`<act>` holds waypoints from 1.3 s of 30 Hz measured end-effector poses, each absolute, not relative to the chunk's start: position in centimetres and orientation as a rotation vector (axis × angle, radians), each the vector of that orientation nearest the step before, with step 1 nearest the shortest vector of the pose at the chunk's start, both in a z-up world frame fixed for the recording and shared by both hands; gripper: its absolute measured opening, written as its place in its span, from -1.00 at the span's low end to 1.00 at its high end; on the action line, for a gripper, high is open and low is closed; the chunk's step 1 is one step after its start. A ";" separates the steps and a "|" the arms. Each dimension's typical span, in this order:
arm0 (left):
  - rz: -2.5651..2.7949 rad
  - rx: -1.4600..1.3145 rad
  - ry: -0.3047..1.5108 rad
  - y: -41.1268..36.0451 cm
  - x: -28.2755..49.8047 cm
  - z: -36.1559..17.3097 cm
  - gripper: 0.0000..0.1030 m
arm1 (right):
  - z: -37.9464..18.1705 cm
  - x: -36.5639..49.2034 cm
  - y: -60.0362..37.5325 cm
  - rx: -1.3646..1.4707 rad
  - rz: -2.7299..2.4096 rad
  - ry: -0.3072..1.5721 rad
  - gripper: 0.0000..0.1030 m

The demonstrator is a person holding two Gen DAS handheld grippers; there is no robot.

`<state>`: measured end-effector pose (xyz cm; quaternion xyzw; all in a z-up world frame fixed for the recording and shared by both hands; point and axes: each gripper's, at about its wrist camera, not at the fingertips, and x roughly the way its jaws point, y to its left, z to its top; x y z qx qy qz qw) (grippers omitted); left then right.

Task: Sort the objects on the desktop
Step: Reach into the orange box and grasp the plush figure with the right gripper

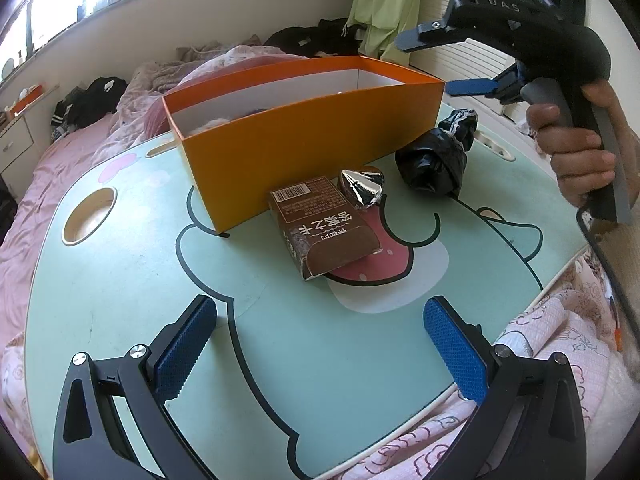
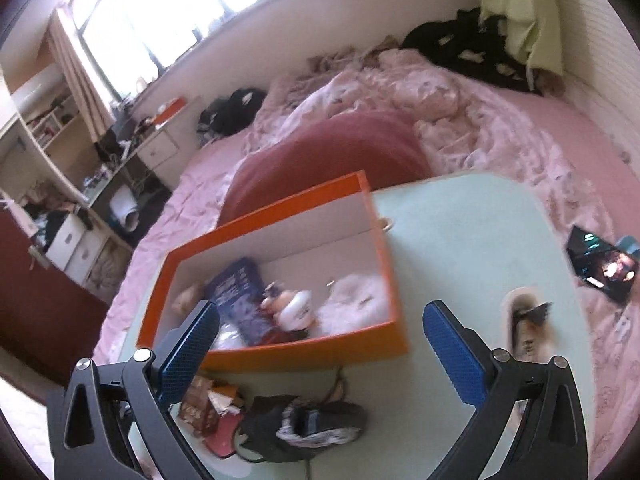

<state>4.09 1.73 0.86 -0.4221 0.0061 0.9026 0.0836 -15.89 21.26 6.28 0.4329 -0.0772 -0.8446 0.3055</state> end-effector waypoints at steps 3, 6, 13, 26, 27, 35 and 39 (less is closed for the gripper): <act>2.694 -1.261 0.018 1.7 4.1 0.8 0.99 | 6.1 -15.0 20.6 1.128 -2.249 -0.150 0.99; 2.694 -1.261 0.018 1.7 4.1 0.8 0.99 | 5.8 -14.4 20.5 1.120 -2.252 -0.122 0.99; 2.694 -1.260 0.019 1.7 4.2 0.8 0.99 | 6.4 -14.3 21.4 1.112 -2.312 -0.152 0.87; 2.695 -1.258 0.018 1.7 4.2 0.7 0.99 | 9.2 -17.7 15.6 1.354 -2.114 0.122 -0.33; 2.695 -1.259 0.018 1.8 4.2 0.7 0.99 | 8.8 -18.0 15.1 1.378 -2.091 0.123 -0.33; 2.696 -1.257 0.019 1.8 4.2 0.8 0.99 | 6.0 -19.5 11.7 1.481 -2.085 0.292 -0.32; 2.697 -1.256 0.019 1.8 4.1 1.0 1.00 | 4.2 -19.7 10.6 1.530 -2.067 0.377 -0.33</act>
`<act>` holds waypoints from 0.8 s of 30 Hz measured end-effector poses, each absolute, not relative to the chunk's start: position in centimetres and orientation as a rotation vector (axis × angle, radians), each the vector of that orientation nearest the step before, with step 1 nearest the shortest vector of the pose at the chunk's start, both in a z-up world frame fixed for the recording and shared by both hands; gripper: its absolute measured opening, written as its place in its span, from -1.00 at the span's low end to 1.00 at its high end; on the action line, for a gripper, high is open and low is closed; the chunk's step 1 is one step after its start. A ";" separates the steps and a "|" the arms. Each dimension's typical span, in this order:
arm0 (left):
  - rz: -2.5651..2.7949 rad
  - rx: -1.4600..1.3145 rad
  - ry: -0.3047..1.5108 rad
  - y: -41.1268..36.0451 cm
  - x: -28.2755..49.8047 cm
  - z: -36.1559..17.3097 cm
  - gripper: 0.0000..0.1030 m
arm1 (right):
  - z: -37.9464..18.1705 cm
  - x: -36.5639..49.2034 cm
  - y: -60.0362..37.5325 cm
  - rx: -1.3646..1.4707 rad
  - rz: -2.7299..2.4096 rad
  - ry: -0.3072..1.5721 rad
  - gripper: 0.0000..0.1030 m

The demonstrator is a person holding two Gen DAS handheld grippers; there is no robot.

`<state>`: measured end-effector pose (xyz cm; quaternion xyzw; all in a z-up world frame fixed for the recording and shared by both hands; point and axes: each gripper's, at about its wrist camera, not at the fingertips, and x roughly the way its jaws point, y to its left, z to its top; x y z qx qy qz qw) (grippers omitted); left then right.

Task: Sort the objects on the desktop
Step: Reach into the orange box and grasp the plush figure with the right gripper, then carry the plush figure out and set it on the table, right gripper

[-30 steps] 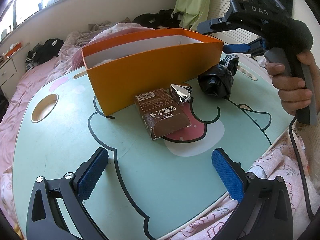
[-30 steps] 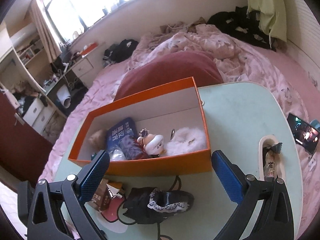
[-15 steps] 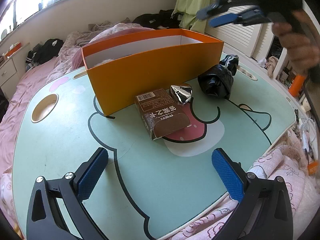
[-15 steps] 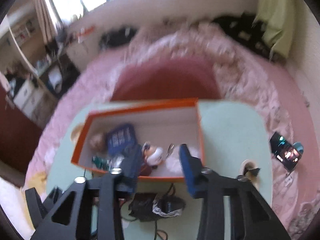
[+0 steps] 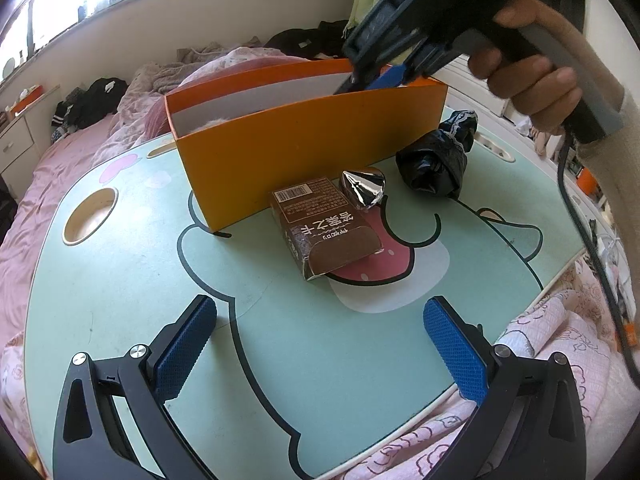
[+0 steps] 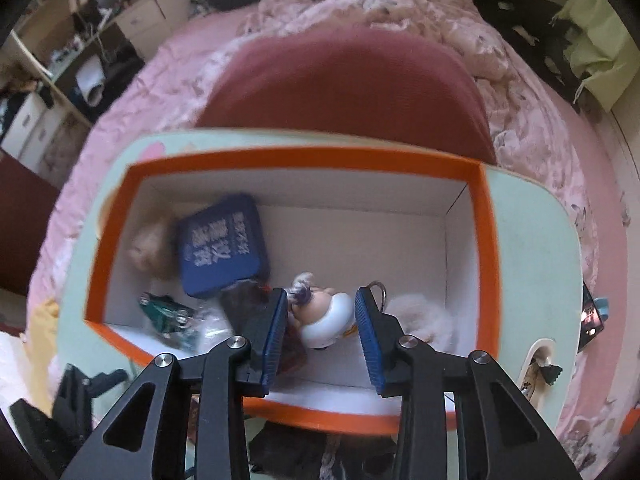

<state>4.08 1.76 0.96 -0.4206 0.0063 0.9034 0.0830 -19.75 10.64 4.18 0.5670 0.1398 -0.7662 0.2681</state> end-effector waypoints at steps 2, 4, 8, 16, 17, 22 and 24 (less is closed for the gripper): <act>2.697 -1.256 0.019 1.7 4.0 1.0 1.00 | 3.3 -20.3 10.4 1.552 -2.066 0.396 -0.33; 2.698 -1.256 0.019 1.7 4.0 1.1 0.99 | 2.1 -20.6 10.2 1.585 -2.044 0.427 -0.35; 2.700 -1.256 0.018 1.8 4.0 1.2 0.99 | 2.2 -20.3 10.1 1.543 -2.067 0.452 -0.39; 2.700 -1.254 0.020 1.8 4.1 1.1 0.99 | 6.4 -18.3 12.1 1.259 -2.210 0.263 -0.39; 2.700 -1.254 0.020 1.8 4.1 1.2 1.00 | 7.4 -17.9 12.5 1.213 -2.238 0.235 -0.39; 2.700 -1.254 0.020 1.7 4.1 1.1 0.99 | 12.9 -13.7 14.9 0.986 -2.301 0.128 -0.39; 2.700 -1.253 0.021 1.7 4.1 1.1 0.99 | 14.1 -11.8 15.2 0.943 -2.295 0.124 -0.39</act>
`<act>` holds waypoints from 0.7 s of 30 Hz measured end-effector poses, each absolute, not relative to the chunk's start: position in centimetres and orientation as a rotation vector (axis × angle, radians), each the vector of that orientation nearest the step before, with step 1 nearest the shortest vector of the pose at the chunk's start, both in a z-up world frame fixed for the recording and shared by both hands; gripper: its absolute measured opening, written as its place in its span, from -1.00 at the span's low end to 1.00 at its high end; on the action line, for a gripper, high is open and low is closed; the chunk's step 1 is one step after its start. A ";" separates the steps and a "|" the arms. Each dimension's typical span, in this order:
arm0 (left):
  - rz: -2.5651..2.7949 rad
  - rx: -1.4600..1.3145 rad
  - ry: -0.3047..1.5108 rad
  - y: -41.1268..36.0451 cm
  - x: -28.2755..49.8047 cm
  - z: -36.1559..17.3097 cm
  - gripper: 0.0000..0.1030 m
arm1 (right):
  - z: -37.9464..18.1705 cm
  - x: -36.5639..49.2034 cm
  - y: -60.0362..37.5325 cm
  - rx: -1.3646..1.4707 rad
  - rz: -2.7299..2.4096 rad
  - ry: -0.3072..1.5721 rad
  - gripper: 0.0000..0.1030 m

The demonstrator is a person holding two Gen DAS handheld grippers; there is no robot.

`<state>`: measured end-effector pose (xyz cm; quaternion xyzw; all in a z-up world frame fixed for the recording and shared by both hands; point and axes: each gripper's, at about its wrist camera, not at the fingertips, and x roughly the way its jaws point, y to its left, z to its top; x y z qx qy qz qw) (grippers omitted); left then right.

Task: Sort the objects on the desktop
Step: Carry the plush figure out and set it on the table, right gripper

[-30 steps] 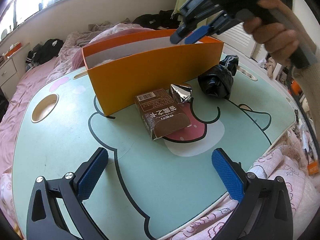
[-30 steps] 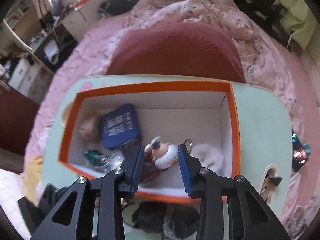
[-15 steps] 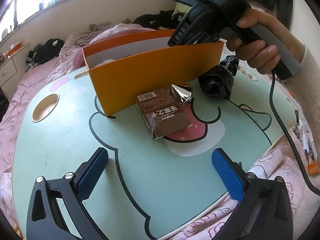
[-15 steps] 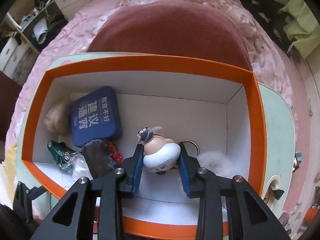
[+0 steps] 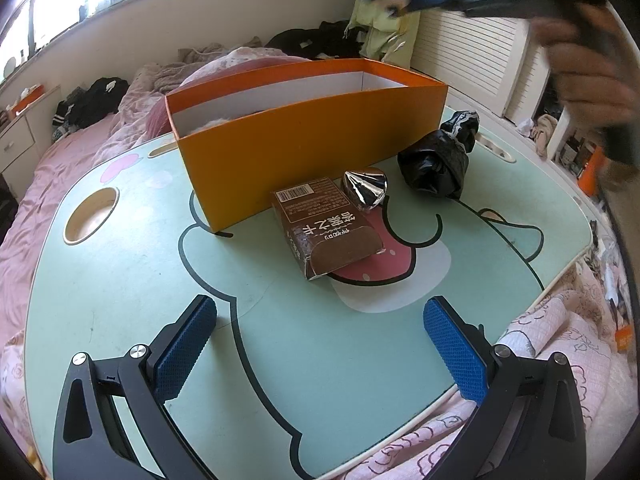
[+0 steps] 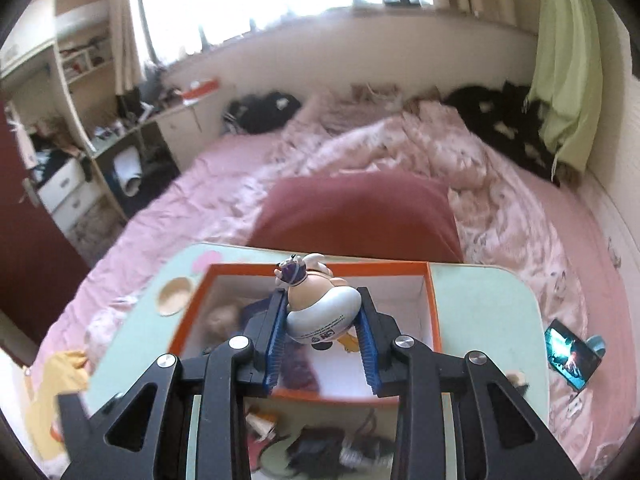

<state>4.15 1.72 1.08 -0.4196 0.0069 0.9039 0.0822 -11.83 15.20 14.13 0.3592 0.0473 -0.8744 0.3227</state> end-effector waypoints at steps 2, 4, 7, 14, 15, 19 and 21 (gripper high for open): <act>2.700 -1.254 0.021 1.7 4.1 1.2 1.00 | 14.1 -10.3 15.8 0.939 -2.279 0.112 -0.39; 2.700 -1.253 0.020 1.7 4.2 1.1 0.99 | 13.1 -9.3 16.4 0.958 -2.241 0.090 -0.39; 2.700 -1.253 0.021 1.7 4.2 1.0 0.99 | 10.4 -8.2 16.2 1.020 -2.206 0.117 -0.39; 2.699 -1.252 0.021 1.6 4.2 1.1 0.99 | 5.8 -6.9 14.8 1.084 -2.206 0.204 -0.38; 2.699 -1.252 0.021 1.6 4.2 1.0 0.99 | 5.6 -6.9 14.9 1.076 -2.218 0.214 -0.37; 2.699 -1.252 0.021 1.6 4.2 1.1 0.99 | 6.0 -6.3 15.7 1.012 -2.260 0.189 0.15; 2.699 -1.252 0.021 1.6 4.2 1.1 1.00 | 6.3 -5.4 16.5 0.968 -2.274 0.161 0.53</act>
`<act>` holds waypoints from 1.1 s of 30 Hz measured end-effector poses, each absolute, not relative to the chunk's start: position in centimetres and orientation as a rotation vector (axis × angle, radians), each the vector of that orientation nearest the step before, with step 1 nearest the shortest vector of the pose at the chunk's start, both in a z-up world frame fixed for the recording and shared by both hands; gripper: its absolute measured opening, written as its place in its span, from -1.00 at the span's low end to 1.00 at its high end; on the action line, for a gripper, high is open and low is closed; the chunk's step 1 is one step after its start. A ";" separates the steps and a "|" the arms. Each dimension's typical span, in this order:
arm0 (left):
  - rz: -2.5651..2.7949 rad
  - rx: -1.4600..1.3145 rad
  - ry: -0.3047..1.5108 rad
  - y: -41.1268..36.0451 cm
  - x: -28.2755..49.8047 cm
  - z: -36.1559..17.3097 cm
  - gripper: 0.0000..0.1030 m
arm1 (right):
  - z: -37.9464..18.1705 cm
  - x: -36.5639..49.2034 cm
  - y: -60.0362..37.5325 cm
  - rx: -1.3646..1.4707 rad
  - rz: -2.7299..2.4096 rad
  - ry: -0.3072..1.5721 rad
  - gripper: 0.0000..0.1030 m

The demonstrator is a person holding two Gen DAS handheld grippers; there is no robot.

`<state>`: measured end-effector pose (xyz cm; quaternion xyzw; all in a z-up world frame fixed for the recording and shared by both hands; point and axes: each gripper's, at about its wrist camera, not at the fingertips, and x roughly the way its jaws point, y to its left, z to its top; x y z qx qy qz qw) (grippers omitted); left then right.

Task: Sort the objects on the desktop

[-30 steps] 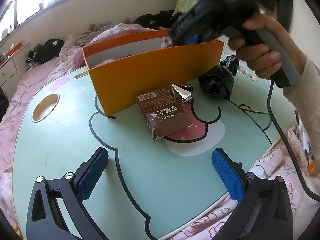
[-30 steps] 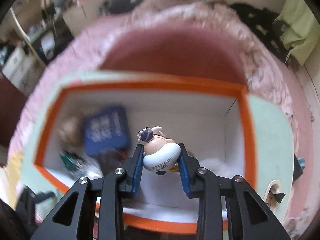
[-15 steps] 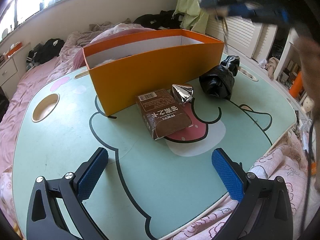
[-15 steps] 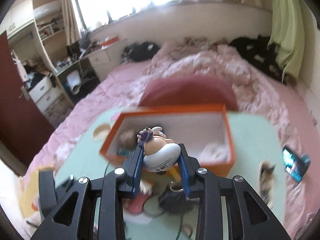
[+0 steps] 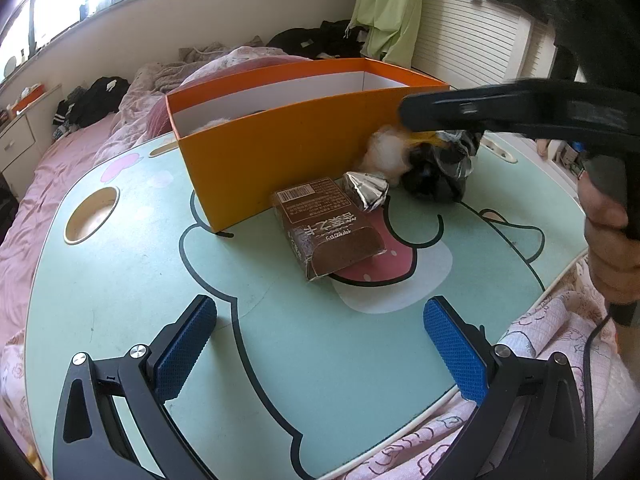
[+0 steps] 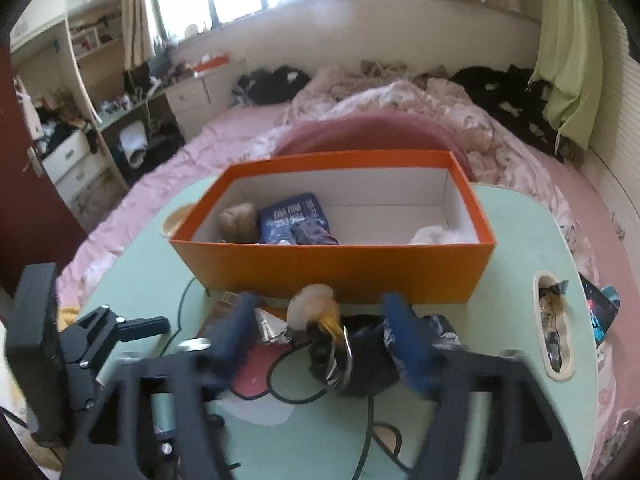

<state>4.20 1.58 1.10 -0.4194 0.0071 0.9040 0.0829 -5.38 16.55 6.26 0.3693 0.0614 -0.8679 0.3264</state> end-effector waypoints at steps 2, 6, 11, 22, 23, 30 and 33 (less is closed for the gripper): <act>2.699 -1.252 0.021 1.6 4.2 1.1 0.99 | 6.3 -4.5 17.0 0.937 -2.280 0.183 0.54; 2.699 -1.251 0.022 1.5 4.2 1.0 1.00 | 5.3 -2.1 17.8 0.914 -2.320 0.314 0.56; 2.699 -1.251 0.021 1.5 4.2 1.0 0.99 | 2.7 -0.8 18.9 0.974 -2.322 0.417 0.60; 2.699 -1.251 0.023 1.4 4.4 1.0 1.00 | 0.7 -0.9 20.4 0.968 -2.353 0.352 1.00; 2.699 -1.251 0.023 1.4 4.4 1.1 1.00 | 0.8 -0.9 20.4 0.965 -2.356 0.351 1.00; 2.699 -1.251 0.023 1.4 4.4 1.1 1.00 | 0.7 -0.9 20.3 0.964 -2.355 0.350 1.00; 2.699 -1.250 0.023 1.4 4.4 1.1 0.99 | 0.7 -0.9 20.3 0.964 -2.356 0.350 1.00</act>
